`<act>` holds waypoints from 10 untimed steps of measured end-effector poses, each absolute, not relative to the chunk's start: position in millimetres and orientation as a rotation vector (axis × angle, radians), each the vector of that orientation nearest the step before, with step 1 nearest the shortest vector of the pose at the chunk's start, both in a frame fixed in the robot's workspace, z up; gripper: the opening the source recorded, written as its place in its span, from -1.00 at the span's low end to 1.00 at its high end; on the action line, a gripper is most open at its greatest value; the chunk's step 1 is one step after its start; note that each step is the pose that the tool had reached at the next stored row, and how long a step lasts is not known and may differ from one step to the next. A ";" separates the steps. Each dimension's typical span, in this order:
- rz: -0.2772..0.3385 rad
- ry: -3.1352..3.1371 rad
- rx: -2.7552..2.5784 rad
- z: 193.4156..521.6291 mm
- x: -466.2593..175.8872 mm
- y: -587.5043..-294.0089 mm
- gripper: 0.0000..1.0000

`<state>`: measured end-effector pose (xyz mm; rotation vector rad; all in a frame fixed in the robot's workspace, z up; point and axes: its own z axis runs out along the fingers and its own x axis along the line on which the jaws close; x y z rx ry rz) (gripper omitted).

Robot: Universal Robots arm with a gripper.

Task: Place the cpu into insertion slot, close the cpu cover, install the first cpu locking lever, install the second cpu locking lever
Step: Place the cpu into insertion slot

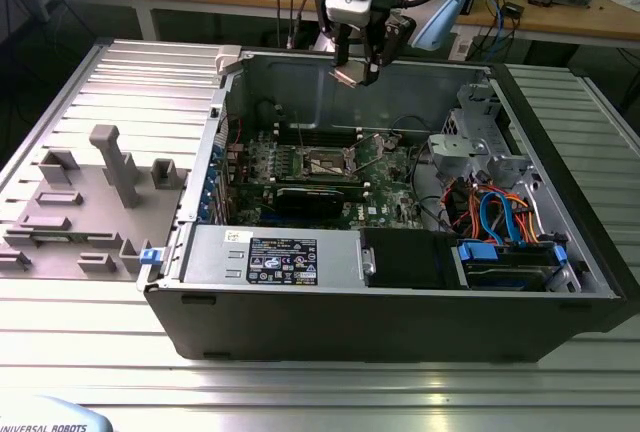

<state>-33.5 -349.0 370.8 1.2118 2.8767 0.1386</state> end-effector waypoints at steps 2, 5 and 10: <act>0.138 2.867 1.234 370.7 -33.5 -349.0 0.08; 0.137 2.841 1.288 370.5 -33.5 -349.0 0.08; 0.137 2.818 1.335 370.1 -33.7 -349.0 0.08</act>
